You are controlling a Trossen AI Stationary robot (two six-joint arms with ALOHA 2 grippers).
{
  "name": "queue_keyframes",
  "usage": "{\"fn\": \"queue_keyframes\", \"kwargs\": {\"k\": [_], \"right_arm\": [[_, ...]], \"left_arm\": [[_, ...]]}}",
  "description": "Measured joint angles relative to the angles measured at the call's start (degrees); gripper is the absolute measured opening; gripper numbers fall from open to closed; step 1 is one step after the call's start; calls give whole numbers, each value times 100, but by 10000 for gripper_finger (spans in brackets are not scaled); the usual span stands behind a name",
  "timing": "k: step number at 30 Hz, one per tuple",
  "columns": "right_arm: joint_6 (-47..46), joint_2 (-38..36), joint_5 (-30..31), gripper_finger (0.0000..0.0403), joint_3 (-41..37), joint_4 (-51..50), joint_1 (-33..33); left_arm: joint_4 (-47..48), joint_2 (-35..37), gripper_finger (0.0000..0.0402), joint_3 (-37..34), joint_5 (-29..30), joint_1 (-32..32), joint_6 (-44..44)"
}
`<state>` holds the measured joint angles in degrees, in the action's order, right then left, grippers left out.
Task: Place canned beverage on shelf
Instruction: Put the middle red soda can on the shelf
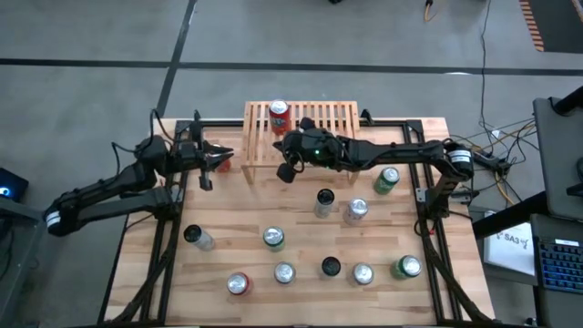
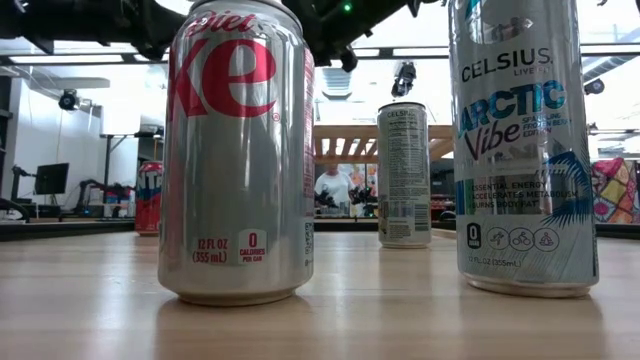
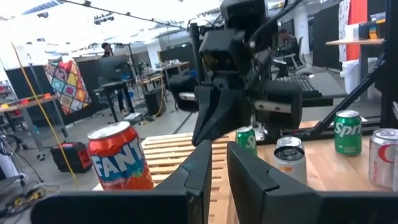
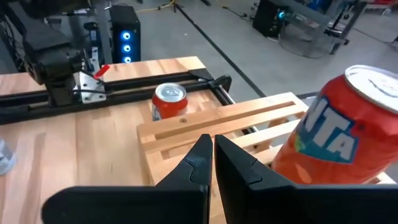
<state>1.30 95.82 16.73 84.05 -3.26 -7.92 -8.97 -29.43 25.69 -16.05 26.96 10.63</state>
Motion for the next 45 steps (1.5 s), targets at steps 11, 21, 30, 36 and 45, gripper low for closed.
{"fn": "queue_keyframes", "kwargs": {"k": [11, 21, 30, 36, 45], "right_arm": [[-26, 84, 281, 9, -5, 8, -386], [-131, 235, 260, 9, -9, 38, -610], [-61, 235, 261, 9, -9, 90, -751], [-61, 235, 256, 9, -9, 99, -828], [-27, 235, 256, 9, -9, 157, -901]], "left_arm": [[-68, -302, 35, 59, 0, 4, 81], [-19, -285, 35, 59, 7, 4, 399], [-55, -291, 35, 59, 15, 4, 433], [-58, -295, 35, 61, 21, 4, 433], [-24, -295, 35, 61, 22, 4, 428]]}}
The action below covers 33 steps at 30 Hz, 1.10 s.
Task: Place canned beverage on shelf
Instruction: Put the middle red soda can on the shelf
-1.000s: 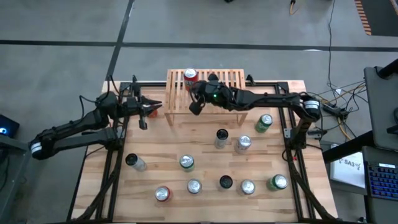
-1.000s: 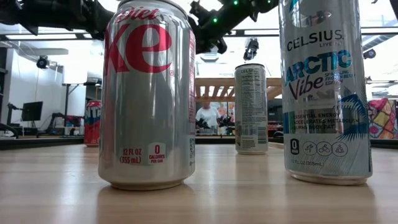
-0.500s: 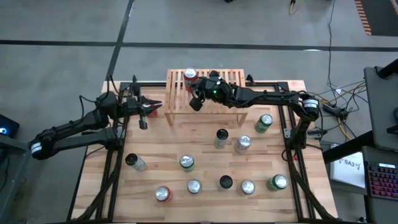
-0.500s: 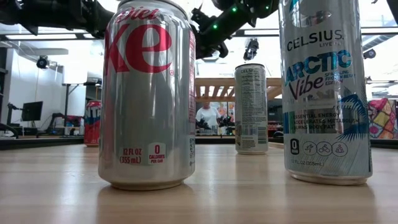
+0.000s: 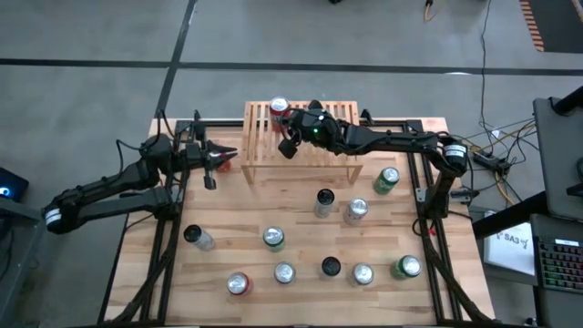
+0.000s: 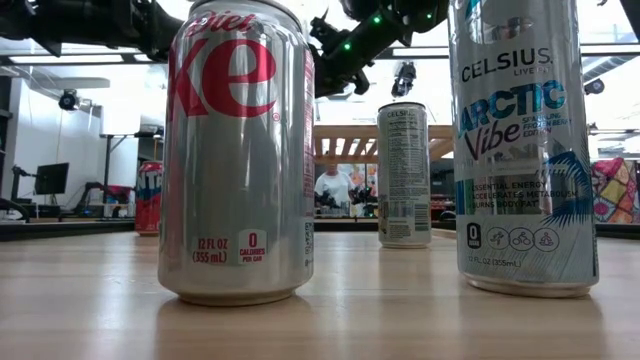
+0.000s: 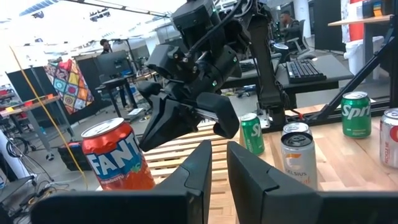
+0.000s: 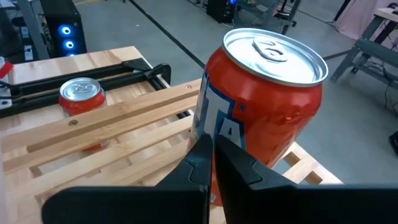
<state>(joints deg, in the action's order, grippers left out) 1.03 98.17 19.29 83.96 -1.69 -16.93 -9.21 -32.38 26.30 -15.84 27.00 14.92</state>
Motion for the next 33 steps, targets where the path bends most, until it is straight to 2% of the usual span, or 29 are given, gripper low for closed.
{"fn": "queue_keyframes", "kwargs": {"k": [4, 9, 33], "right_arm": [[-73, 0, -102, 9, 0, 30, 0], [-267, 6, -753, 9, 0, 29, 19], [-35, 42, -732, 9, -2, 207, -351]], "left_arm": [[2, 0, 35, 0, 0, 0, -28], [31, 0, 35, 0, 0, 0, -42], [31, 0, 35, -7, 0, 0, -44]]}}
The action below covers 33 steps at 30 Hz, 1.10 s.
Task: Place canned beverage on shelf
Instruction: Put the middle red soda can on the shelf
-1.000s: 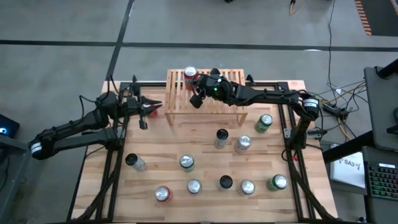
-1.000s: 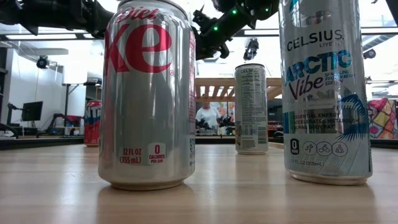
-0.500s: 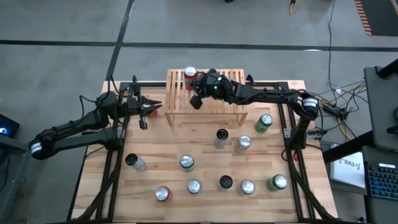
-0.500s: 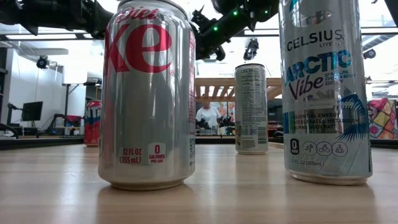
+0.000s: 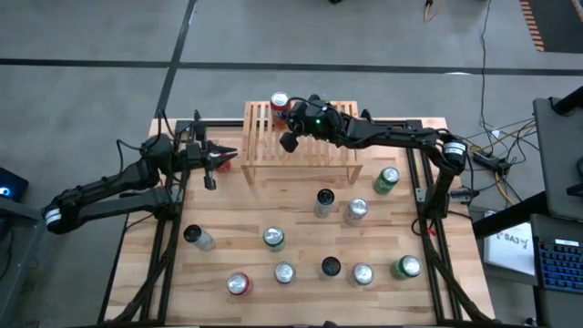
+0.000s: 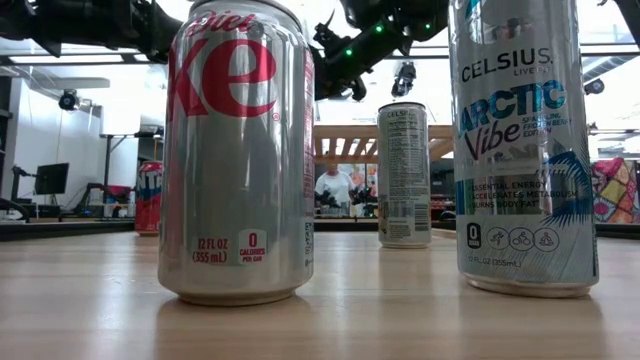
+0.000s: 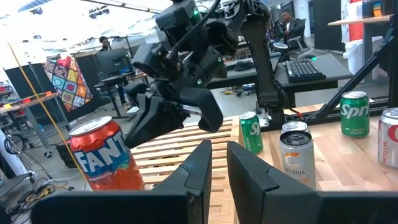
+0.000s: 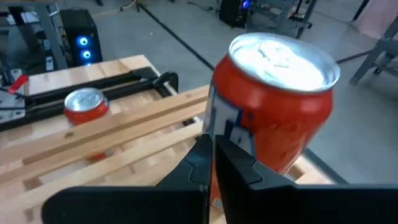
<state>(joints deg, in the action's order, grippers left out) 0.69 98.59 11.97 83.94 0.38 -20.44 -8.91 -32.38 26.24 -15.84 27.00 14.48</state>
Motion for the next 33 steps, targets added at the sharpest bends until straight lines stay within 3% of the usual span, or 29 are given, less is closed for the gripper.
{"fn": "queue_keyframes", "kwargs": {"k": [33], "right_arm": [[117, 219, 14, 9, 0, 174, -158]], "left_arm": [[-6, -28, 35, -2, 0, -1, -24]]}}
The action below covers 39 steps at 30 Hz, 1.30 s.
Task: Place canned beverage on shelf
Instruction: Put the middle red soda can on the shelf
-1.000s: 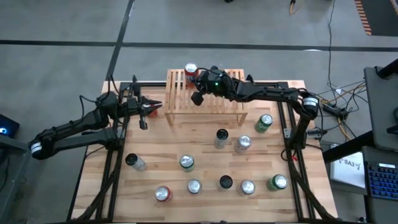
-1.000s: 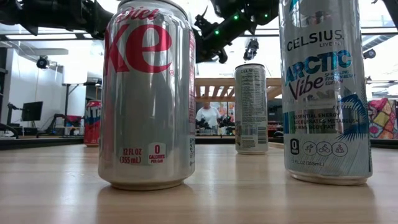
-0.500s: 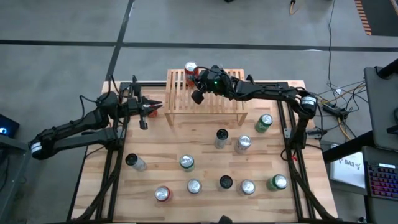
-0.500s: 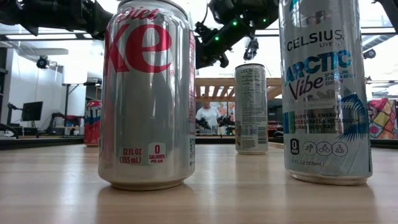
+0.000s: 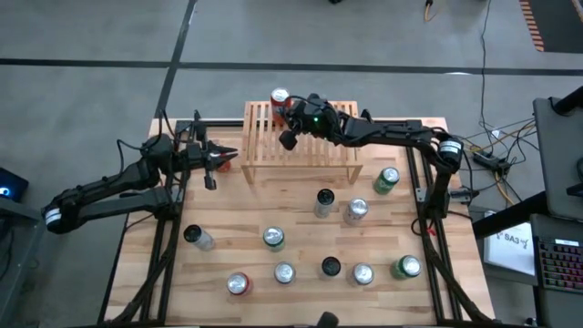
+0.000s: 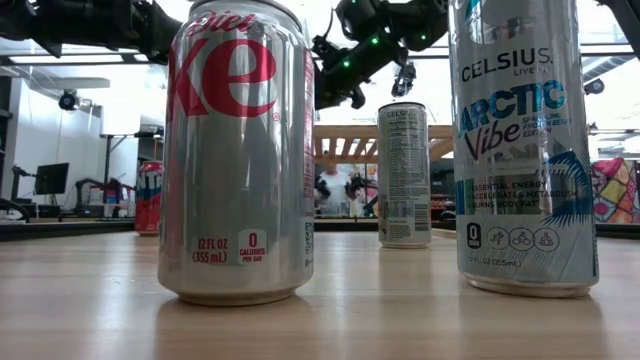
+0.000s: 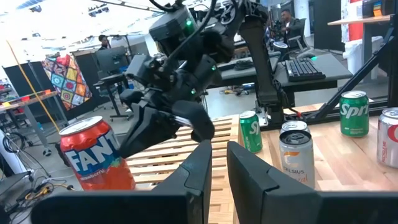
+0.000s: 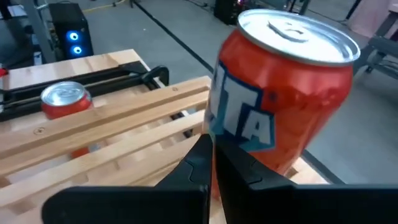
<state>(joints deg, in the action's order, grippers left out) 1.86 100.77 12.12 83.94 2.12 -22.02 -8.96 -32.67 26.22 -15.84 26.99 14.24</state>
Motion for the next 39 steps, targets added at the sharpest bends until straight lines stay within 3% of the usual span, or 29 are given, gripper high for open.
{"fn": "queue_keyframes", "kwargs": {"k": [7, 17, 39], "right_arm": [[-272, 0, -57, 9, 0, -327, 120], [6, 143, -21, 9, 0, 178, -47], [-53, 184, -15, 9, 0, 34, -179]], "left_arm": [[3, 0, 35, 0, 0, -1, 0], [1, 0, 35, 0, 1, -1, 2], [6, 0, 35, 0, 0, -1, -20]]}}
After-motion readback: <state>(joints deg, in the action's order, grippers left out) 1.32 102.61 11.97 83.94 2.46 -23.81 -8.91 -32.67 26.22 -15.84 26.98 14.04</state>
